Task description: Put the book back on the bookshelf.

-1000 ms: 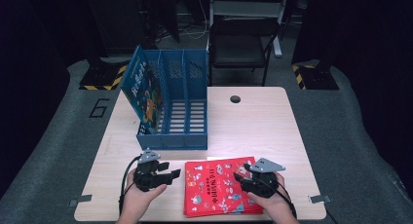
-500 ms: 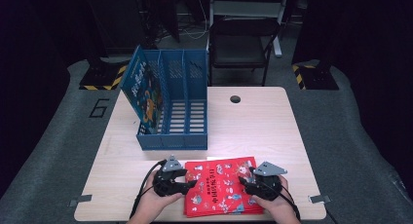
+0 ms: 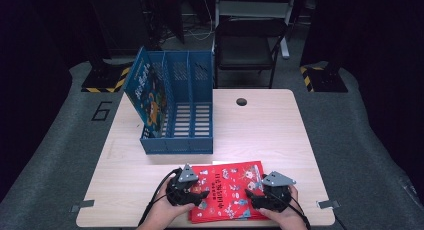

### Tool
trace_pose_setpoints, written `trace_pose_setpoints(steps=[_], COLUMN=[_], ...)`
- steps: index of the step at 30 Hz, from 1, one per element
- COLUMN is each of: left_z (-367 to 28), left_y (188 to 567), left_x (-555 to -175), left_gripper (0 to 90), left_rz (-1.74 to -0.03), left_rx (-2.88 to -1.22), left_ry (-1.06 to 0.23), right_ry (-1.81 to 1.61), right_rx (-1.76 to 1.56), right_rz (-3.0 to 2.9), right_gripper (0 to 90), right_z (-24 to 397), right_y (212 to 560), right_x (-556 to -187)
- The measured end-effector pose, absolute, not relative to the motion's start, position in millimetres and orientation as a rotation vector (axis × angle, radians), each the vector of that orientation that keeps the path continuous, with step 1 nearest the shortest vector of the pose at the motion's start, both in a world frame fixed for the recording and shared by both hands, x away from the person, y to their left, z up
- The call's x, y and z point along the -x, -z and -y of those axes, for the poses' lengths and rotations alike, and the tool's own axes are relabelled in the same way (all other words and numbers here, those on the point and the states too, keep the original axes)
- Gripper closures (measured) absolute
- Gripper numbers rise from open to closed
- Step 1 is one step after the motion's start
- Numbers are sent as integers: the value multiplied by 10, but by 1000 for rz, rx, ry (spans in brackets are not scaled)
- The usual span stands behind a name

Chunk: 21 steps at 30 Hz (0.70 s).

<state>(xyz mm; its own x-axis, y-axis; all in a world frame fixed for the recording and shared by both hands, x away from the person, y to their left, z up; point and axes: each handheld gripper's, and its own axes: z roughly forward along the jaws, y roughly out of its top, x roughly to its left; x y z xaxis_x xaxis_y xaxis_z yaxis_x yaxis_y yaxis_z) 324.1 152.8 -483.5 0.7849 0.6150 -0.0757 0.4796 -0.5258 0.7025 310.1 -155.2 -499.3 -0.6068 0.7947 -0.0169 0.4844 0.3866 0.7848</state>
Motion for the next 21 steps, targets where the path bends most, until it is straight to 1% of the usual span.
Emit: trace_pose_setpoints(steps=[1,5,10,12,14,17,21], left_z=[-1520,-1555,-1624,-1655,-1673,-1676,-1661], left_y=[4841,4830,4827,4837,4855,4877,4893], left_x=[-3227,-3188,-3168,-3160,-3147,-3127,-3117], left_gripper=[365,350,313,309,309,309,290], left_rz=[-805,-831,-864,-879,-906,-914,-910], left_rx=[-2232,-2238,-2235,-2233,-2221,-2223,-2232], left_ry=[-261,-256,-262,-251,-239,-210,-222], right_ry=[-1077,-1071,-1085,-1082,-1078,-1078,-1086], right_rx=[-1113,-1103,-1154,-1196,-1226,-1248,-1268], right_rz=[-2263,-2280,-2274,-2266,-2275,-2284,-2266], right_gripper=[131,128,233,297,340,344,337], right_z=[1527,1524,1582,1607,1633,1641,1630], right_y=[4995,4989,4947,4923,4897,4891,4895], right_x=[-3094,-3093,-3085,-3059,-3029,-3002,-3002])
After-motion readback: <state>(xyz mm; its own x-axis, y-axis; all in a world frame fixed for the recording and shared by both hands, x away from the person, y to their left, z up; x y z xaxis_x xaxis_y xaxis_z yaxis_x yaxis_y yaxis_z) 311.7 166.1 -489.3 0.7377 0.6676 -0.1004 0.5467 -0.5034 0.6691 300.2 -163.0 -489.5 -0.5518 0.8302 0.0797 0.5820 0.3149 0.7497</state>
